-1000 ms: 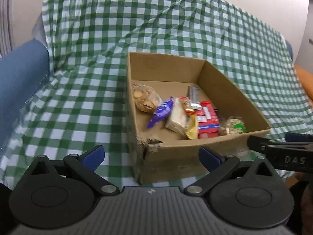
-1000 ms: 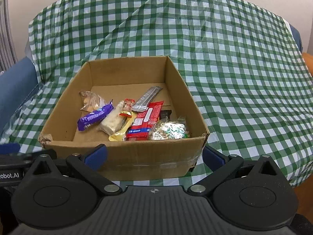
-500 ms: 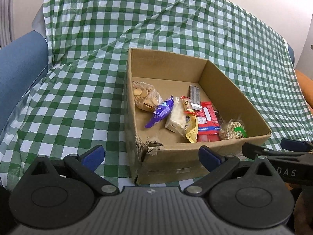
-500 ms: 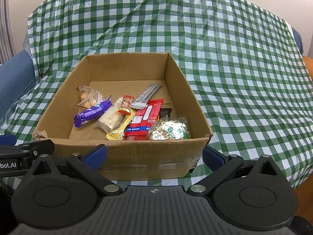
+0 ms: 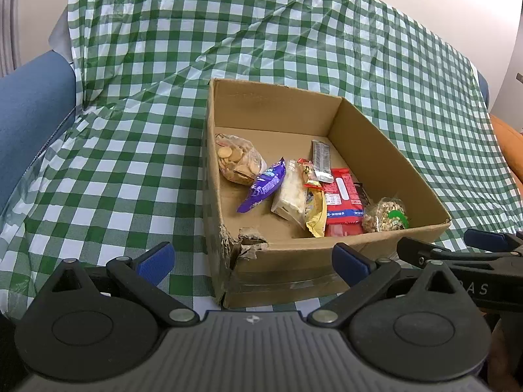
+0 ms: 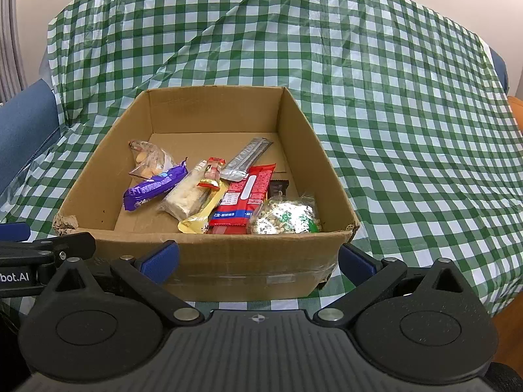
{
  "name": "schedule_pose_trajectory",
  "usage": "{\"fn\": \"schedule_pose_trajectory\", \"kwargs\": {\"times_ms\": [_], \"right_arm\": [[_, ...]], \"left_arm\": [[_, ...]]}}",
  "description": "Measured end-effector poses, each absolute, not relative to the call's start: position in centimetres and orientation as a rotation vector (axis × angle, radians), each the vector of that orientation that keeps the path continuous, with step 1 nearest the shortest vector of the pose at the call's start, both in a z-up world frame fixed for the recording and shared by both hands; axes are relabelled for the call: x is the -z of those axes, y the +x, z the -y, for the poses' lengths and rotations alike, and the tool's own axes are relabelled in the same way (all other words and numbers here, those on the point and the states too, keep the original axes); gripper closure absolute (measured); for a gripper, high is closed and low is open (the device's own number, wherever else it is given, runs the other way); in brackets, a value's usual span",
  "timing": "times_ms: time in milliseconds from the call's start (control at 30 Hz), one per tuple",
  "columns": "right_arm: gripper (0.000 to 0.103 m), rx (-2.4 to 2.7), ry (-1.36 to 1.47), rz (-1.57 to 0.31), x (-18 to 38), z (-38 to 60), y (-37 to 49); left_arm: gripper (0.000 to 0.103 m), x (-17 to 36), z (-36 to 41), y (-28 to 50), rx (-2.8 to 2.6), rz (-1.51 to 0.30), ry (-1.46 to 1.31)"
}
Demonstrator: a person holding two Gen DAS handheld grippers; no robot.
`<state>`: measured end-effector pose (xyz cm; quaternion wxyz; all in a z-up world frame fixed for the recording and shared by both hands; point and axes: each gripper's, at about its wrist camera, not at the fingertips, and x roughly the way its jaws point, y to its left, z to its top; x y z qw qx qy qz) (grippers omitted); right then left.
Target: Organize snacks
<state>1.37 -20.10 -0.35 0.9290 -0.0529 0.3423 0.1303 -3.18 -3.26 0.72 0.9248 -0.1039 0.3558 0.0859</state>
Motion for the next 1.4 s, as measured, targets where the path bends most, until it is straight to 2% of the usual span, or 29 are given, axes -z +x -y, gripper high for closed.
{"fn": "schedule_pose_trajectory", "kwargs": {"times_ms": [1400], "right_arm": [[0.001,-0.269,-0.103,-0.699,0.36,20.06,1.32]], "left_arm": [[0.001,-0.85,3.5,-3.16,-0.16,-0.717,-0.201]]}}
